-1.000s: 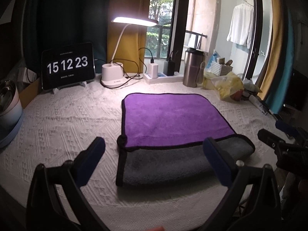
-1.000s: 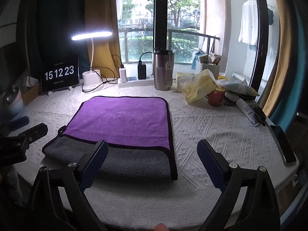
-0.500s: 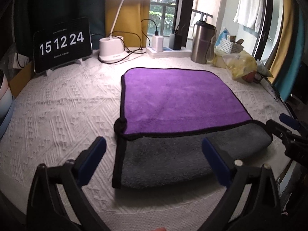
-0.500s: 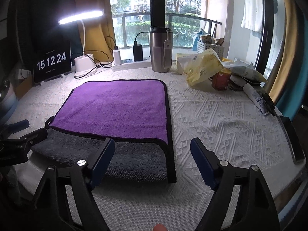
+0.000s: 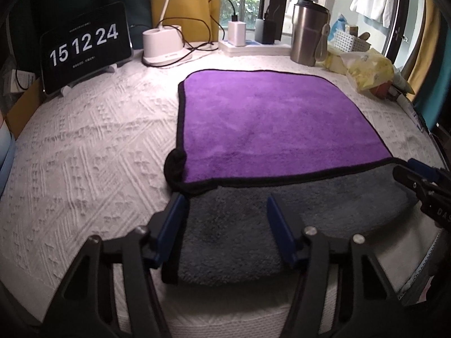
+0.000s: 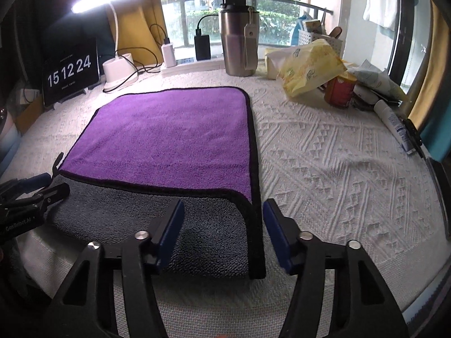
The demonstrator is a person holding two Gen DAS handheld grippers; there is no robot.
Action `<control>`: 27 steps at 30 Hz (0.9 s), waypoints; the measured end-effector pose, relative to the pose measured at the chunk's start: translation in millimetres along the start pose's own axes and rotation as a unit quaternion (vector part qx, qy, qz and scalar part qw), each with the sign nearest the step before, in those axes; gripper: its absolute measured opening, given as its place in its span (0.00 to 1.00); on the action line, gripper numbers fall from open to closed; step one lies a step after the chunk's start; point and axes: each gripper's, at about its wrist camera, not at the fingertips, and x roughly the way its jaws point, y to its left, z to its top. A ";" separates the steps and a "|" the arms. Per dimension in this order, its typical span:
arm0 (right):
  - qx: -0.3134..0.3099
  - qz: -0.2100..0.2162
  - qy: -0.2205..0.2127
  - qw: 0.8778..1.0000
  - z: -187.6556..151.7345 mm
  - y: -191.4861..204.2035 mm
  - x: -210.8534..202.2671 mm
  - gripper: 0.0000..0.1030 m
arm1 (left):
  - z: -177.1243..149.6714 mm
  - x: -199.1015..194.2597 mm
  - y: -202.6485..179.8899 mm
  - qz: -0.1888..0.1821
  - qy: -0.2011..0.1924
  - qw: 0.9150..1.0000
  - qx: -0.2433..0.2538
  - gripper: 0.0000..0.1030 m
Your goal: Fold towel
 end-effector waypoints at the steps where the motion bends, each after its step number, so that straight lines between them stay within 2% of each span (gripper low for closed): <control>1: 0.000 0.001 0.003 1.000 -0.5 -0.2 2.0 0.50 | -0.2 0.1 -0.4 0.003 -0.001 1.000 0.002 0.55; 5: -0.007 0.002 0.011 1.000 -2.9 1.3 8.8 0.43 | -1.8 -1.3 0.9 -0.006 -0.004 1.000 -0.004 0.40; 8: -0.009 0.003 0.009 1.000 -4.1 0.5 8.9 0.34 | -3.4 -2.0 -1.5 -0.009 -0.004 1.000 0.000 0.32; 10: -0.011 0.000 0.005 1.000 -4.5 -0.1 6.9 0.22 | -4.6 -3.1 -2.4 -0.013 -0.006 1.000 0.001 0.26; 13: -0.013 -0.002 0.000 1.000 -5.9 -0.9 4.6 0.14 | -7.9 -4.7 -4.5 -0.015 -0.010 1.000 0.005 0.18; 17: -0.017 0.000 -0.005 1.000 -9.0 -0.7 3.0 0.12 | -11.1 -9.2 -6.3 -0.024 -0.015 1.000 0.012 0.09; 26: -0.007 0.013 -0.005 1.000 -10.5 -3.7 6.3 0.12 | -12.0 -12.1 -5.7 -0.039 -0.018 0.999 0.011 0.07; 27: -0.002 0.015 -0.003 1.000 -10.4 -5.9 8.4 0.16 | -11.7 -12.0 -6.3 -0.042 -0.018 0.999 0.011 0.07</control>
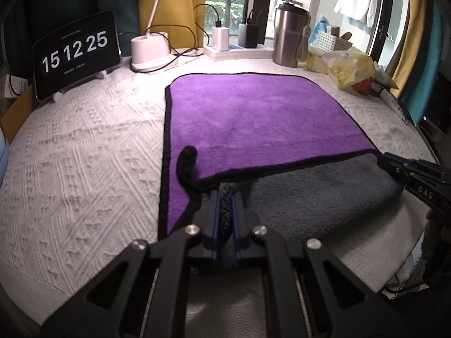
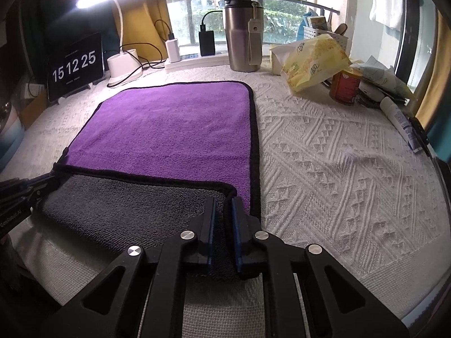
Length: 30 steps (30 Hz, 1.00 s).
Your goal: Fold towel
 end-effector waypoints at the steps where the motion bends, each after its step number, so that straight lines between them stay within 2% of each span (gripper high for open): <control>1: 0.006 0.002 0.005 1.000 -0.1 -2.5 2.9 0.19 | 0.1 0.2 -0.7 -0.003 0.000 1.000 -0.001 0.07; 6: 0.000 0.006 0.001 1.000 -1.5 -1.5 4.2 0.19 | 1.4 -1.8 -1.7 -0.012 -0.004 1.000 0.000 0.07; 9: -0.010 0.008 -0.003 1.000 -1.4 0.3 2.1 0.06 | 2.8 -4.4 -0.9 -0.011 -0.010 1.000 0.003 0.07; 10: -0.012 0.005 -0.006 1.000 -0.6 1.2 0.3 0.05 | 3.9 -6.5 -0.7 -0.010 -0.014 1.000 0.004 0.07; 18: -0.026 -0.002 -0.041 0.999 13.8 5.7 -18.8 0.05 | 18.5 -26.2 -2.0 -0.019 -0.049 0.999 0.002 0.07; 30: -0.022 -0.023 -0.080 0.996 47.8 0.8 -30.4 0.05 | 48.4 -37.5 4.3 -0.008 -0.089 0.996 -0.001 0.07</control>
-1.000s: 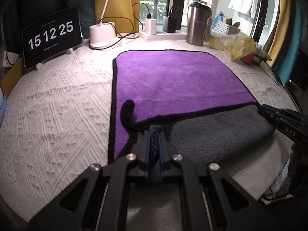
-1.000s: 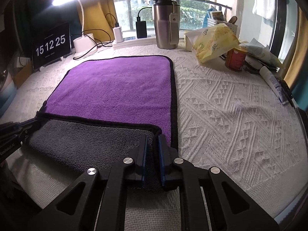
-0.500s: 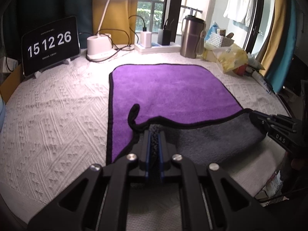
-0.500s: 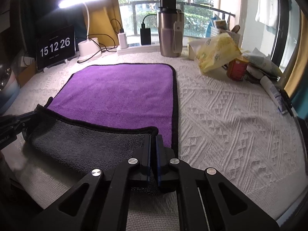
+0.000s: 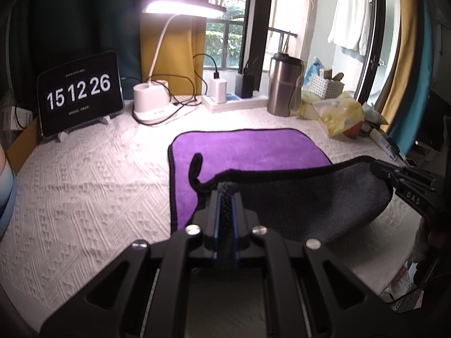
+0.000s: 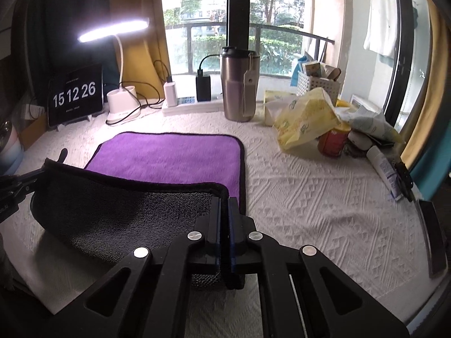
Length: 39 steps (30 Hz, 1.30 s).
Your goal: Fold towel
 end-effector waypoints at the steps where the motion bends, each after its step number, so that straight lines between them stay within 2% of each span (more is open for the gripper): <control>1: 0.000 -0.002 -0.002 1.000 3.0 -0.3 0.6 0.05 | 3.3 0.3 0.5 0.001 -0.003 1.000 0.000 0.07; 16: 0.002 -0.021 -0.020 1.000 42.1 -6.4 23.2 0.05 | 43.7 21.5 5.9 0.008 -0.033 0.999 0.000 0.07; 27: -0.001 -0.024 -0.027 0.999 61.2 -8.3 39.8 0.05 | 58.8 41.8 9.7 0.014 -0.041 0.999 0.006 0.07; 32: -0.003 -0.025 -0.030 0.999 68.7 -9.2 49.9 0.05 | 65.4 50.6 11.6 0.009 -0.058 0.998 0.014 0.07; 39: -0.012 -0.023 -0.032 0.999 78.7 -8.3 70.1 0.05 | 73.5 74.7 19.3 0.014 -0.052 0.999 0.009 0.07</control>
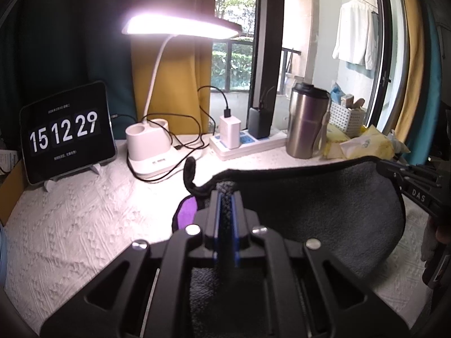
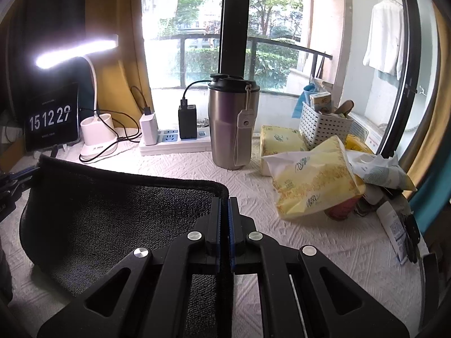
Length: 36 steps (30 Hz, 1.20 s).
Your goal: Fold towel
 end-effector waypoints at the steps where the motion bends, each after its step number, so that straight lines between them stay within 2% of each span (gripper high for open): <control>1: -0.001 0.000 -0.001 1.000 0.8 0.5 3.0 0.05 | 0.7 3.2 0.6 0.001 0.001 1.000 0.000 0.07; 9: -0.001 -0.001 0.001 1.000 6.9 5.5 36.5 0.05 | 1.6 35.7 5.1 0.014 0.009 1.000 0.001 0.07; 18: -0.017 -0.010 0.038 0.999 2.4 8.6 78.4 0.05 | -1.8 73.0 11.0 0.017 0.029 0.999 -0.001 0.07; 23: -0.016 -0.012 0.062 0.998 -1.4 7.5 98.6 0.05 | -3.1 92.8 14.1 0.018 0.061 0.998 -0.014 0.07; 29: -0.011 -0.009 0.099 0.995 -3.1 6.9 116.1 0.05 | -6.4 115.0 18.9 0.027 0.122 0.992 -0.028 0.09; 36: -0.004 -0.013 0.117 0.993 -4.7 4.7 123.0 0.05 | -7.5 121.6 18.4 0.034 0.143 0.989 -0.030 0.16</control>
